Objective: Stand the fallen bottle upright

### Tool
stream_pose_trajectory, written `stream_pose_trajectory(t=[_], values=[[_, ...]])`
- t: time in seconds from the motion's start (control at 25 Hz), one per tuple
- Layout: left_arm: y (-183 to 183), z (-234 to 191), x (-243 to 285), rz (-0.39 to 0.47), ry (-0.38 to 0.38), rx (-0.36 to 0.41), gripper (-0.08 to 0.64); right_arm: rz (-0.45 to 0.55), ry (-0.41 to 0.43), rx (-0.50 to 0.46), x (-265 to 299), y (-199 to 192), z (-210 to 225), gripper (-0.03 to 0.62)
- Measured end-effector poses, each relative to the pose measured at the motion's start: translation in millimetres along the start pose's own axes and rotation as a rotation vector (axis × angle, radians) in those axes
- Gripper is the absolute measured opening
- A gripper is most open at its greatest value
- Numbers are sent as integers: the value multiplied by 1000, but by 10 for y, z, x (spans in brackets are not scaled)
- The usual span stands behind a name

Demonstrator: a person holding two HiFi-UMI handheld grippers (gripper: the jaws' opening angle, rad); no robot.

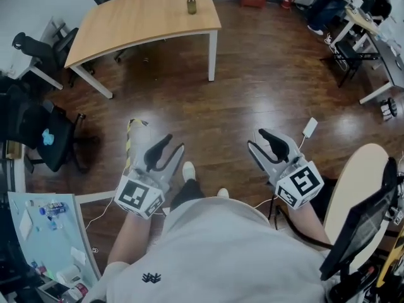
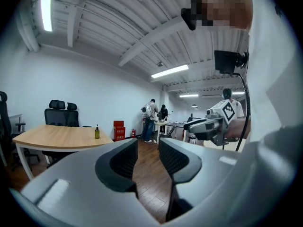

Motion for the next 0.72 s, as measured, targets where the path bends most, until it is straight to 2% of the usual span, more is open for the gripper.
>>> stream_pose_trajectory(t=[0.28, 0.72], values=[[-67, 445, -97, -26, -2, -7, 141, -1, 15, 4, -352, -180, -54, 160], [-4, 517, -81, -28, 40, 24, 141, 26, 43, 2, -428, -157, 23, 155]])
Point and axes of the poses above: the fingertips, and each gripper's own axes: x forward along the fingers, z to its right, y out of its top, the point moved 1 cm from there along -x, backward along the fingers, and after that the axes turned 7 degrees about x, right-handed, at the moved point
